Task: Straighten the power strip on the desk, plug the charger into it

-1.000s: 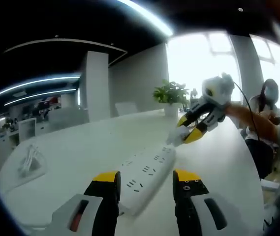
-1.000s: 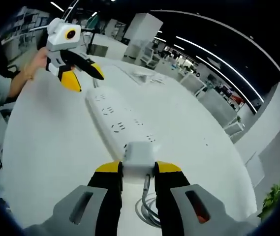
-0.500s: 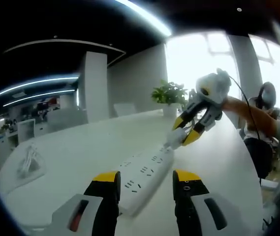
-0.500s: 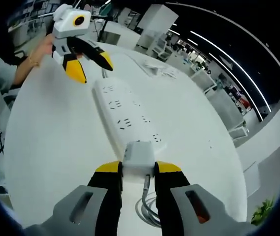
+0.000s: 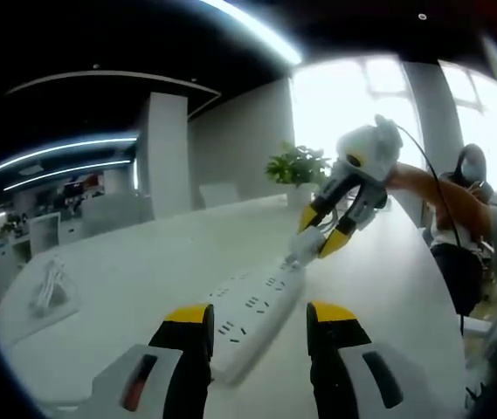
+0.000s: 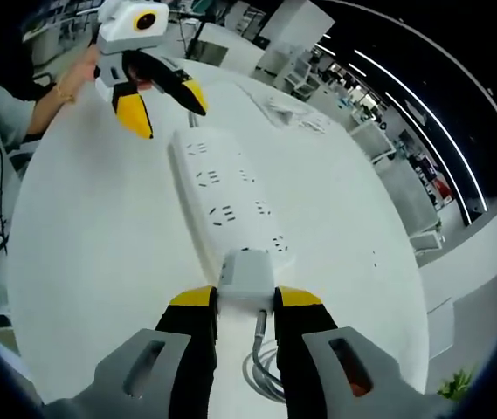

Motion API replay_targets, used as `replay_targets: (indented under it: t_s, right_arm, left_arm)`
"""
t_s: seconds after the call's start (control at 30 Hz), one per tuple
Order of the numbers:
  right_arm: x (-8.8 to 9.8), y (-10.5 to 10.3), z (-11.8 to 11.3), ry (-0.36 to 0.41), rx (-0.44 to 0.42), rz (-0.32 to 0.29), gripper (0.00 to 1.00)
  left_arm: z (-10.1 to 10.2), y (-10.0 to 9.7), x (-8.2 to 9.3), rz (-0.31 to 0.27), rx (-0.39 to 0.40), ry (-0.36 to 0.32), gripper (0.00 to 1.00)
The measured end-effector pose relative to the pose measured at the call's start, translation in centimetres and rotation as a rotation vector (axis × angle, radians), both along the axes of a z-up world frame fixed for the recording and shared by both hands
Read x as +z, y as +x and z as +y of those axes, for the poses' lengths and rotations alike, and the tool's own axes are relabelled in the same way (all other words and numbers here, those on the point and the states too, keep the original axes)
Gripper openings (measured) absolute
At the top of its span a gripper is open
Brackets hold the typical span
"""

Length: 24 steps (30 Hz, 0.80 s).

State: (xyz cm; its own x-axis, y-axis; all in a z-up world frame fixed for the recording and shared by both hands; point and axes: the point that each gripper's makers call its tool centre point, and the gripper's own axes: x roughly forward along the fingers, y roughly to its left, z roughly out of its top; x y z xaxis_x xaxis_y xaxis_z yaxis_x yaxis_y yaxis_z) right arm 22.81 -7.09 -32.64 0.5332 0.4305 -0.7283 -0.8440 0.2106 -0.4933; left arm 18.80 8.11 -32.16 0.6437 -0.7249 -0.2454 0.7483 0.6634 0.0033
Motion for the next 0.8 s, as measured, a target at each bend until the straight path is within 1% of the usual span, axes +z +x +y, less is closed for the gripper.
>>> replay_targets:
  t_s: [0.3,0.47,0.57,0.67,0.8]
  right_arm:
    - [0.2,0.1,0.2,-0.081,0.034,0.012,0.24]
    - [0.3,0.0,0.5,-0.138,0.056,0.014,0.24]
    - [0.3,-0.1,0.8,-0.166,0.079,0.027,0.24]
    - [0.3,-0.2,1.0,-0.188,0.092,0.035,0.24]
    - [0.5,0.1,0.8,-0.190,0.092,0.038,0.24]
  left_arm:
    - [-0.1,-0.2,0.1,-0.001,-0.008,-0.002,0.44]
    - [-0.2,-0.3,0.1,0.000,-0.012,-0.002,0.44]
    - [-0.2,-0.3,0.1,0.000,-0.014,-0.003,0.44]
    - [-0.2,-0.4,0.1,0.001,-0.016,-0.004,0.44]
    - [-0.2,-0.4,0.2,-0.001,-0.020,-0.006,0.44]
